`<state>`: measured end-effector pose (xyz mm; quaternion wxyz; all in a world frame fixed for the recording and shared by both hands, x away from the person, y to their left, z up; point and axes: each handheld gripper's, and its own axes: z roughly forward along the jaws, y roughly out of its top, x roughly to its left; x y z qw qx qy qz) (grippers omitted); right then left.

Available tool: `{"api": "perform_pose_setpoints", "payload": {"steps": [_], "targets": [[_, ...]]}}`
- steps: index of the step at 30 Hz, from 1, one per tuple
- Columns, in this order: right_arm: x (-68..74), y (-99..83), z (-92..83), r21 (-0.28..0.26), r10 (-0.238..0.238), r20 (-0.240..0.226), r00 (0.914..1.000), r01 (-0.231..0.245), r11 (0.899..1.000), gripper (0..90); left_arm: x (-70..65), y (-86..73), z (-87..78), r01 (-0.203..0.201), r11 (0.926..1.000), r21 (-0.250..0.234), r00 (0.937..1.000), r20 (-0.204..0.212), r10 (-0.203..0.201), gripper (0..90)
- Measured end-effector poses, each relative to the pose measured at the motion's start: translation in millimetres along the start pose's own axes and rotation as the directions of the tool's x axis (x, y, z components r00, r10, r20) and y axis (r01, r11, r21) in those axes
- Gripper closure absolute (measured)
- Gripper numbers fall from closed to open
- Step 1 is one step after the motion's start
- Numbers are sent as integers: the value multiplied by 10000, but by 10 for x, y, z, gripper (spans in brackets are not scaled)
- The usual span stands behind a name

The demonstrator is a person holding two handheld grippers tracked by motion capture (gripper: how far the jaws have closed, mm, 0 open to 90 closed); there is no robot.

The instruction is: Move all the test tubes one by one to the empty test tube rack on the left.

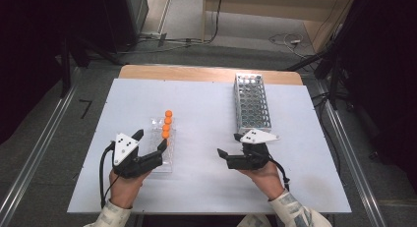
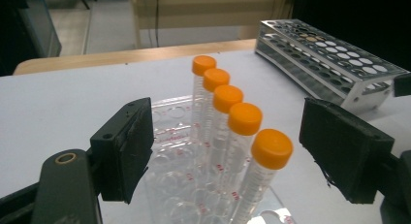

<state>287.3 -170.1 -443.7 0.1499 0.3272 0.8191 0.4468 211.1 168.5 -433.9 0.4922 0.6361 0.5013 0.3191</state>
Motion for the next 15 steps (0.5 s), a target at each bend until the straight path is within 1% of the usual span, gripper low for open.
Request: {"api": "perform_pose_setpoints", "payload": {"steps": [4, 7, 11, 13, 15], "targets": [[-141, -56, -130, -211, 312, 402, 9987, -304, 9993, 188, 59, -31, -33, 126, 9997, -186, 9998, -140, -129, 200], [-221, -99, -205, -275, 448, 633, 9970, -431, 9987, 189, 76, -42, -35, 106, 9998, -189, 9998, -180, -109, 197], [-294, -142, -267, -319, 600, 853, 9946, -574, 9978, 188, 87, -50, -29, 146, 9998, -139, 9998, -102, -147, 195], [-318, -156, -287, -318, 618, 951, 9935, -590, 9978, 188, 104, -57, -25, 133, 9999, -72, 9998, -153, -134, 186], [-341, -167, -309, -359, 635, 1004, 9929, -602, 9975, 188, 131, -64, -26, 208, 9997, -91, 9996, -190, -210, 186]]}}
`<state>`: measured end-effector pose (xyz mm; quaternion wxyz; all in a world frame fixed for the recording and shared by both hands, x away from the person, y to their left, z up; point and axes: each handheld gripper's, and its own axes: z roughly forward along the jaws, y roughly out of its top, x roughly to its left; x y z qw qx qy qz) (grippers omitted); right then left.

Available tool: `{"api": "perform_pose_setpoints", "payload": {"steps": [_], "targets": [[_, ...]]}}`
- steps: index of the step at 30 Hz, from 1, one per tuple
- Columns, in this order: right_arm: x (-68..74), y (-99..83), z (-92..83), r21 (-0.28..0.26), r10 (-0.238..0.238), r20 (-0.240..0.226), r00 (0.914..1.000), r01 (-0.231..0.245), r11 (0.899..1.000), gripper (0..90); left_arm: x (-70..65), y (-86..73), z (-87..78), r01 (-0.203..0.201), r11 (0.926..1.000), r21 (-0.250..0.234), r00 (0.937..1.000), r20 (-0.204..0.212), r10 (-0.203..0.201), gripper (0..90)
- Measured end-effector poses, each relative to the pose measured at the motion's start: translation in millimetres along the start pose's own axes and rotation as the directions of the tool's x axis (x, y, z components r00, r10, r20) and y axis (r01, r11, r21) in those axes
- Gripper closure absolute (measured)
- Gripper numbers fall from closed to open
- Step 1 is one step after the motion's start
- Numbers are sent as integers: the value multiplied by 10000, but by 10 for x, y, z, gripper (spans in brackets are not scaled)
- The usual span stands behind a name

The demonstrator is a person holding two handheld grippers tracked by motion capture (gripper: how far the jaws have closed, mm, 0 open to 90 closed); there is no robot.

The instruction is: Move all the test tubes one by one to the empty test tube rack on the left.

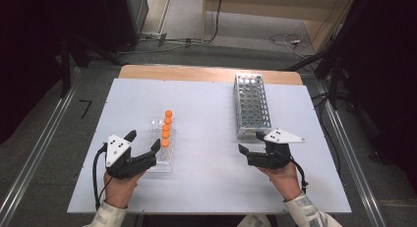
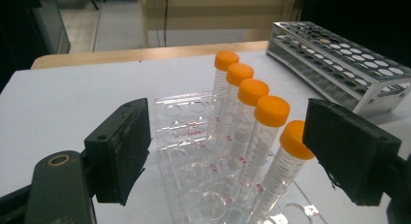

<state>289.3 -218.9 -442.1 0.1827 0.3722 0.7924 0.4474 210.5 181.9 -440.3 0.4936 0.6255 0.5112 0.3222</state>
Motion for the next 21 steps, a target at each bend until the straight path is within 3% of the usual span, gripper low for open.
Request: {"api": "perform_pose_setpoints", "payload": {"steps": [21], "targets": [[-267, -155, -217, -249, 457, 873, 9951, -437, 9987, 185, 209, -62, -21, 253, 9997, -15, 9987, -441, -253, 167]]}}
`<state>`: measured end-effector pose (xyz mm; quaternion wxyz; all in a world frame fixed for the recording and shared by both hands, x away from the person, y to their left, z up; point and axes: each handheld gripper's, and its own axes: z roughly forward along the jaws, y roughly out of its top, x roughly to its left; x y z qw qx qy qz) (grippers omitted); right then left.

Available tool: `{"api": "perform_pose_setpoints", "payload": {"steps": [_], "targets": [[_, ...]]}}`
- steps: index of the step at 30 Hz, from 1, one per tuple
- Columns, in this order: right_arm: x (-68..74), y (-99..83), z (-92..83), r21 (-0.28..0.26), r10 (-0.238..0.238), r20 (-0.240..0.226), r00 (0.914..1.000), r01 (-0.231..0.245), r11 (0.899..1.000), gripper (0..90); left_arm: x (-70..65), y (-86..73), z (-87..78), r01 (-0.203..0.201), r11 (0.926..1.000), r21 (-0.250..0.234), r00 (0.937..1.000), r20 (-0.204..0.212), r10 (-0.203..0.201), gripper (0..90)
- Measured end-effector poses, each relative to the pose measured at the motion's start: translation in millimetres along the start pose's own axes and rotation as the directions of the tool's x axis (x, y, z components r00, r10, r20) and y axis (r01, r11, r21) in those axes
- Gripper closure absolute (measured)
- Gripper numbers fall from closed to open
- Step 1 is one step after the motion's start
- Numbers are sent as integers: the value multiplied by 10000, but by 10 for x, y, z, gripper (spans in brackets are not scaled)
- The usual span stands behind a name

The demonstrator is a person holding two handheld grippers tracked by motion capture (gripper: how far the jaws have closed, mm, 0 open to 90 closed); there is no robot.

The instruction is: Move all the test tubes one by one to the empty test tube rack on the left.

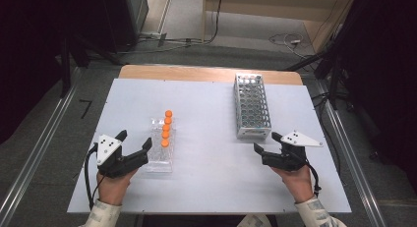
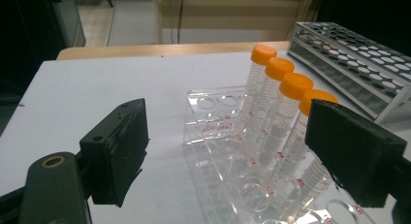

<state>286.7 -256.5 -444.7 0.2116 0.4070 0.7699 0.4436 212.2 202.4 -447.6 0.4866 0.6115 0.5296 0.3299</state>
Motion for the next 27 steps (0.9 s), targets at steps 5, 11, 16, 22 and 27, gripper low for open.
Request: {"api": "perform_pose_setpoints", "payload": {"steps": [5, 11, 16, 22, 27], "targets": [[-35, -25, -29, -7, 1, 141, 9999, -1, 10000, 185, 40, -12, -20, 19, 10000, 62, 9999, -121, -18, 167], [-81, -53, -69, -26, 24, 285, 9996, -23, 10000, 184, 71, -30, -37, 33, 9999, 106, 9997, -238, -31, 166], [-141, -85, -117, -24, 141, 469, 9988, -140, 9999, 184, 109, -52, -58, 73, 9998, 172, 9993, -367, -67, 165], [-227, -140, -175, -18, 236, 727, 9971, -236, 9997, 184, 149, -75, -86, 62, 9998, 213, 9987, -516, -51, 165], [-315, -185, -234, -70, 457, 970, 9942, -452, 9990, 184, 174, -103, -85, 40, 9995, 324, 9981, -610, -20, 166]]}}
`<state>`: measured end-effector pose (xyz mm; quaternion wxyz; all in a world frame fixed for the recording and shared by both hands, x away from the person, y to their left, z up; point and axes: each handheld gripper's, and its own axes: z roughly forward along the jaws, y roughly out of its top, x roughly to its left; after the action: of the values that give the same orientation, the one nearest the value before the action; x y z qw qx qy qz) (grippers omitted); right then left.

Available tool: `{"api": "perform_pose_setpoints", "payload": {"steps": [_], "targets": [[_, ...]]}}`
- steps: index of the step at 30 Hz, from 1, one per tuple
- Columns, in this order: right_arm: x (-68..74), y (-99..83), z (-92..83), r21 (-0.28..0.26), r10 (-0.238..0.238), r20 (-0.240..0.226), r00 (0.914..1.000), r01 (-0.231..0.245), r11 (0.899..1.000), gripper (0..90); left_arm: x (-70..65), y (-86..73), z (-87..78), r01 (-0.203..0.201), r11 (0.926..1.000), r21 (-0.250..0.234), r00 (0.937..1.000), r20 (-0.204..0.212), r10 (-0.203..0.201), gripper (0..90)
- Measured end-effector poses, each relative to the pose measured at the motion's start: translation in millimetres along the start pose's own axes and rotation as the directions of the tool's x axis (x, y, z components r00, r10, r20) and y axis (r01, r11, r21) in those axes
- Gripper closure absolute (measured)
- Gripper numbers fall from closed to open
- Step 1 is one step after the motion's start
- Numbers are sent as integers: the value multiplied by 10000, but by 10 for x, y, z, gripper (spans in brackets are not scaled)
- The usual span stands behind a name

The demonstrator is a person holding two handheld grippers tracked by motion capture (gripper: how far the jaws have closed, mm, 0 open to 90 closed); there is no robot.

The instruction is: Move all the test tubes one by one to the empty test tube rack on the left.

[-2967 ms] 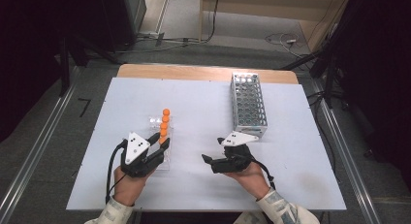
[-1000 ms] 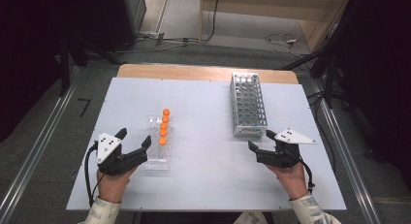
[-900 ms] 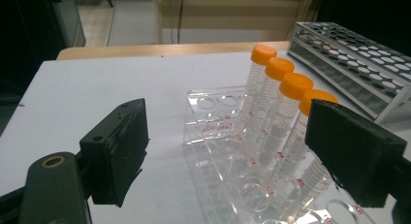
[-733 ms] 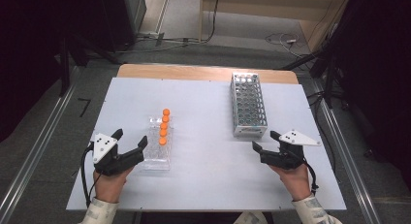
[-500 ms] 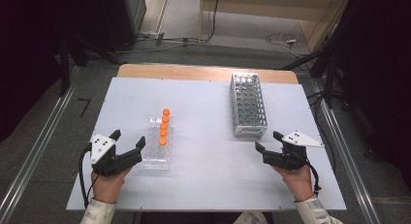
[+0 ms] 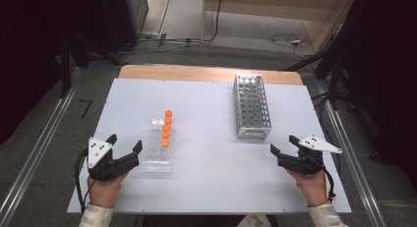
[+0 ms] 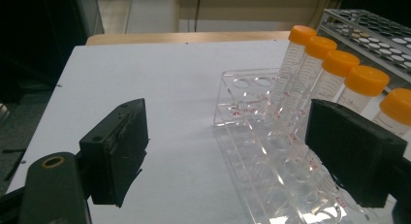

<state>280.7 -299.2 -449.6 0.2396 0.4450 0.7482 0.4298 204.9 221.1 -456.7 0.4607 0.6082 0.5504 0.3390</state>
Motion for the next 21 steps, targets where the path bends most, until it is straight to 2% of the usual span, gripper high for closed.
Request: {"api": "perform_pose_setpoints", "payload": {"steps": [9, 21], "targets": [[-97, -68, -60, 36, 112, 252, 9996, -113, 9999, 184, 32, -24, 13, -7, 9999, 140, 9998, -199, 10, 165], [-170, -128, -116, 93, 145, 569, 9983, -151, 9998, 184, 47, -38, 3, -29, 9999, 169, 9997, -247, 33, 165]]}}
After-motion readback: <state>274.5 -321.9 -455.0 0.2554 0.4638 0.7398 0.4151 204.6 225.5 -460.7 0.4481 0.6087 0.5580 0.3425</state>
